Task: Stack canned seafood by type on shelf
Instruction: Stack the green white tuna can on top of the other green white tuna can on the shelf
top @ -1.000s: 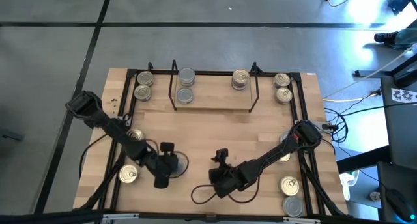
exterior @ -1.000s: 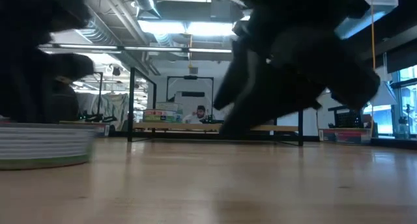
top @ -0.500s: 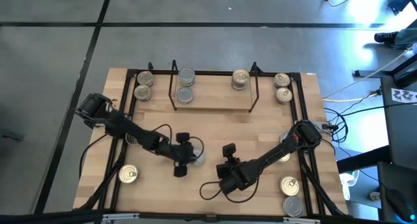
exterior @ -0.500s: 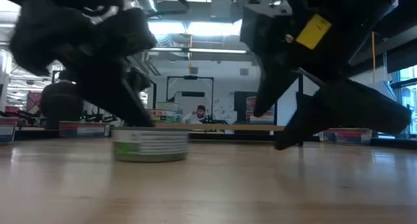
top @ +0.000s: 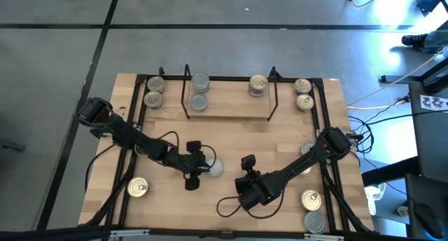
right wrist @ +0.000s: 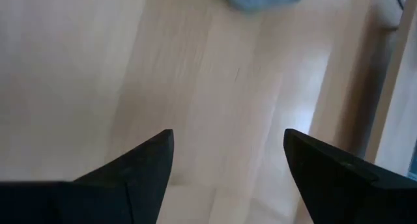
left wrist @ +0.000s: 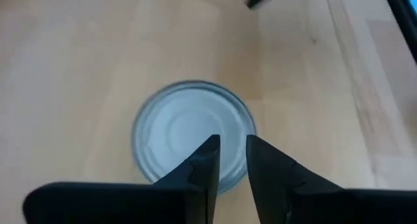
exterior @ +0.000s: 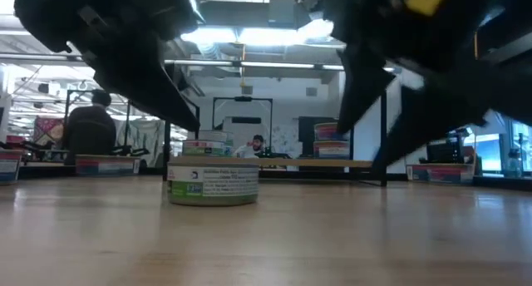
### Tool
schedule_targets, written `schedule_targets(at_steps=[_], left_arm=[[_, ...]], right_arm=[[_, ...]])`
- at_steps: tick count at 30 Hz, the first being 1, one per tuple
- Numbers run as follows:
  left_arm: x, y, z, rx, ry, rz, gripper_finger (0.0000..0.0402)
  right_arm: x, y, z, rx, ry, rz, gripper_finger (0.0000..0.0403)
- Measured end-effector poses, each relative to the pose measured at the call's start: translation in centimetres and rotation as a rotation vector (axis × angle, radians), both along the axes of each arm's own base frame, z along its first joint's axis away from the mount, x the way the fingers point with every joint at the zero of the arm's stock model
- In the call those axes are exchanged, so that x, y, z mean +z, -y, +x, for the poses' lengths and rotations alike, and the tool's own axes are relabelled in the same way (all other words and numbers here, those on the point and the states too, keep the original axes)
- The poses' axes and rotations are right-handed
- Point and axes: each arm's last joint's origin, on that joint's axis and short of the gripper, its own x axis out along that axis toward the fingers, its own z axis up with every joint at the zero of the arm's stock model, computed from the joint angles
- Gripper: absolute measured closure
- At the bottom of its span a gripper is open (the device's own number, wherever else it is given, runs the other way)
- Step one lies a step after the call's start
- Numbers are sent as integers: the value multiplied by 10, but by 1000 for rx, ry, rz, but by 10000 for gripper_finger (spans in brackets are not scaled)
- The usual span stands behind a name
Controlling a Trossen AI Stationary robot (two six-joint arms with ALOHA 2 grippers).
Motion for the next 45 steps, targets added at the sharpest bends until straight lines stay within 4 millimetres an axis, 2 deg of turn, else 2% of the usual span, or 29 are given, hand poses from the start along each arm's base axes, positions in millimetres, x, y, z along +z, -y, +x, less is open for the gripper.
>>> schedule_targets(at_steps=[4,9,17,25,30,35,45], left_arm=[[-4,0,-10,21,86,39,329],[-19,-9,-18,33,91,48,329],[-39,-12,-14,2,23,100,329],[-42,-10,-17,5,-19,94,329],[-51,-12,-28,7,6,85,329],[-58,-14,-38,20,54,48,329],[-59,-15,-40,7,59,55,329]], right_arm=[[3,1,11,26,71,33,114],[-2,12,25,33,137,96,114],[-17,32,37,-1,198,210,114],[-18,30,39,22,200,288,114],[-17,28,41,39,204,336,114],[-12,26,47,86,279,284,114],[-11,22,58,311,327,83,114]])
